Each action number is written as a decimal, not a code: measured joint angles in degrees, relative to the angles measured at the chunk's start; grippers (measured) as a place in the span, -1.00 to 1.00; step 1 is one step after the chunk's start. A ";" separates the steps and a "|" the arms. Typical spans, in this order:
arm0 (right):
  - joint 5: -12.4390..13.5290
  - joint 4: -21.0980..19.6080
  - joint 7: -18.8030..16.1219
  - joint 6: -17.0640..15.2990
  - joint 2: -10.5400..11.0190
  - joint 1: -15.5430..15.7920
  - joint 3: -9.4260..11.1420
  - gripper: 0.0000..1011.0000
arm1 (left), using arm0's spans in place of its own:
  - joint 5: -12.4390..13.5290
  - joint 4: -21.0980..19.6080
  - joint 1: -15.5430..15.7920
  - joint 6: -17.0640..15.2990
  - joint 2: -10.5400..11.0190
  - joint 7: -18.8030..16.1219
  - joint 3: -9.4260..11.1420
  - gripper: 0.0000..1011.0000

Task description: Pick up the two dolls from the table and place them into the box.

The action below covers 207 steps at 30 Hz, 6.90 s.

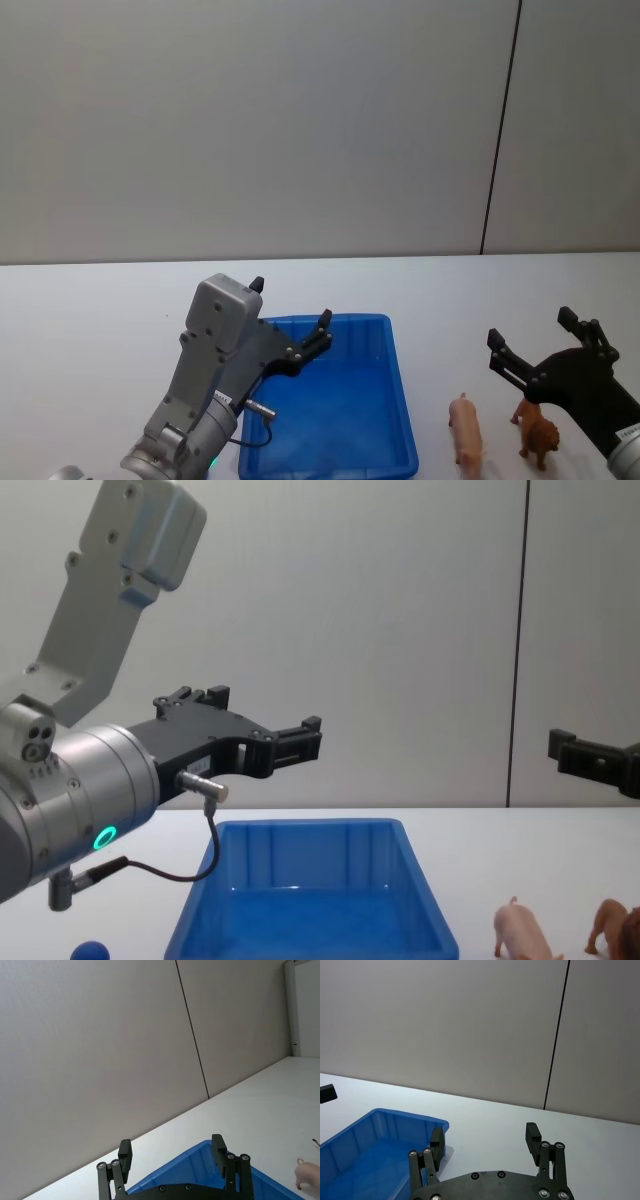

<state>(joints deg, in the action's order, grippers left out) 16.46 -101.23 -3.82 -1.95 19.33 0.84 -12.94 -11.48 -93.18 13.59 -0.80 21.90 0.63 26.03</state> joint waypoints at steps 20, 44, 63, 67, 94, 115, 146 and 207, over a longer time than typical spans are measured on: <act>0.00 0.00 0.00 0.00 0.00 0.00 0.00 0.98 | 0.00 0.00 0.00 0.00 0.00 0.00 0.00 0.98; 1.57 0.96 -3.53 -2.69 2.80 1.28 1.73 0.98 | 0.00 0.00 0.00 0.00 0.00 0.00 0.00 0.98; 1.95 2.45 -5.21 -6.99 5.17 4.05 2.62 0.98 | 0.00 0.00 0.00 0.00 0.00 0.00 0.00 0.98; 1.57 3.49 -5.52 -7.78 5.04 4.03 2.43 0.98 | 0.00 0.00 0.00 0.00 0.00 0.00 0.00 0.98; 0.88 10.83 -7.40 -8.18 2.37 0.65 1.39 0.34 | 0.00 0.00 0.00 0.00 0.00 -0.01 0.00 0.98; -1.83 10.62 -6.63 -3.75 1.63 -0.93 1.34 -0.16 | 0.00 0.00 0.00 0.00 0.00 0.00 0.00 0.98; -2.60 12.53 -21.51 -4.48 -5.47 -14.35 -1.87 -0.16 | 0.00 0.00 0.00 0.00 0.00 0.00 0.00 0.98; 0.70 10.30 -17.74 -9.94 -0.36 -6.48 -1.56 0.98 | 0.00 0.00 0.00 0.00 0.00 0.00 0.00 0.98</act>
<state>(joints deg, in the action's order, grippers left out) 17.17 -90.93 -21.56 -11.90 18.98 -5.64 -14.50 -11.48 -93.17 13.59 -0.79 21.89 0.62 26.02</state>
